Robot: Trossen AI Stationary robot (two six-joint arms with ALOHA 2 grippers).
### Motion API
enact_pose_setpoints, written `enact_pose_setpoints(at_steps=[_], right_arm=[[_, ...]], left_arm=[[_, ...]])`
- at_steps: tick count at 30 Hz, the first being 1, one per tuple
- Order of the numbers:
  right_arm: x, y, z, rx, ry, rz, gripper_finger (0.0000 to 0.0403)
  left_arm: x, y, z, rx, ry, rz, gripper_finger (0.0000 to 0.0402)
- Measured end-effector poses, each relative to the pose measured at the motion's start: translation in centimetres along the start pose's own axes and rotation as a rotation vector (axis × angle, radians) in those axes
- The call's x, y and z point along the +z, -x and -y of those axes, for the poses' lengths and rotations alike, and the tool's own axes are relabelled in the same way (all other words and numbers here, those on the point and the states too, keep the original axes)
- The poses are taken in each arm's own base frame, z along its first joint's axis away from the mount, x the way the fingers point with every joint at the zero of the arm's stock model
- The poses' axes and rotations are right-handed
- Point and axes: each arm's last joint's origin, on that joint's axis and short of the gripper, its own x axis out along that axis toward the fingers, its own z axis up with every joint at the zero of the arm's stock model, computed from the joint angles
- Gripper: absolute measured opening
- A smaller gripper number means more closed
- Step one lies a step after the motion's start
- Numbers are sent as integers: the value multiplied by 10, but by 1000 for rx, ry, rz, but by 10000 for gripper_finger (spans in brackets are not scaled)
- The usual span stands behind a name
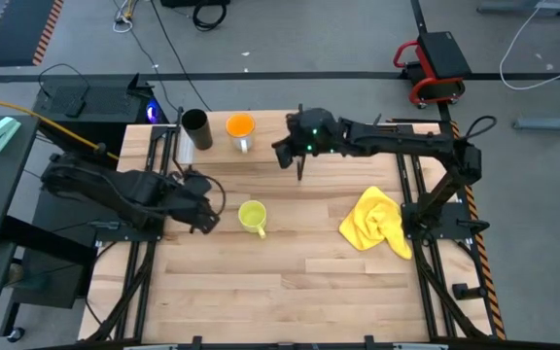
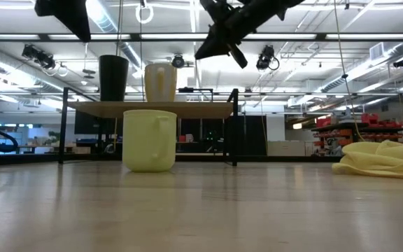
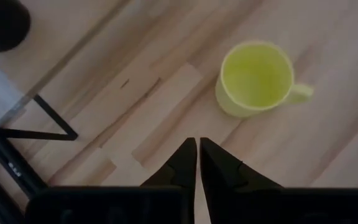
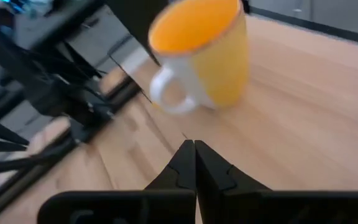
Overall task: Stack small to large cups/mugs on shelf
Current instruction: Put the orange mug on the shelf, then put the yellow mug on the shelf
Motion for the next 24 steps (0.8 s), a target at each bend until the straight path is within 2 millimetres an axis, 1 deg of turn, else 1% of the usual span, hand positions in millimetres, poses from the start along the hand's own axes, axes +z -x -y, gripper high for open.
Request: enact_pose_setpoints(at_steps=[4, 8, 11, 14, 17, 19, 24], right_arm=[[6, -6, 5, 73, -8, 8, 1], [1, -28, 6, 97, 1, -34, 1], [0, -45, 5, 93, 26, -51, 0], [9, -58, -2, 123, 35, -35, 0], [13, -71, -4, 128, 52, -49, 0], [11, -78, -3, 97, 57, -84, 0], [14, -86, -4, 91, 69, -82, 0]], left_arm=[[1, 12, -13, -25, 71, 61, 16], [2, 18, -18, -32, 95, 101, 11], [3, 18, -19, -25, 102, 111, 14], [3, 17, -19, -23, 101, 112, 22], [3, 17, -19, -22, 102, 115, 27], [3, 17, -19, -21, 113, 114, 28], [2, 17, -19, -15, 116, 110, 21]])
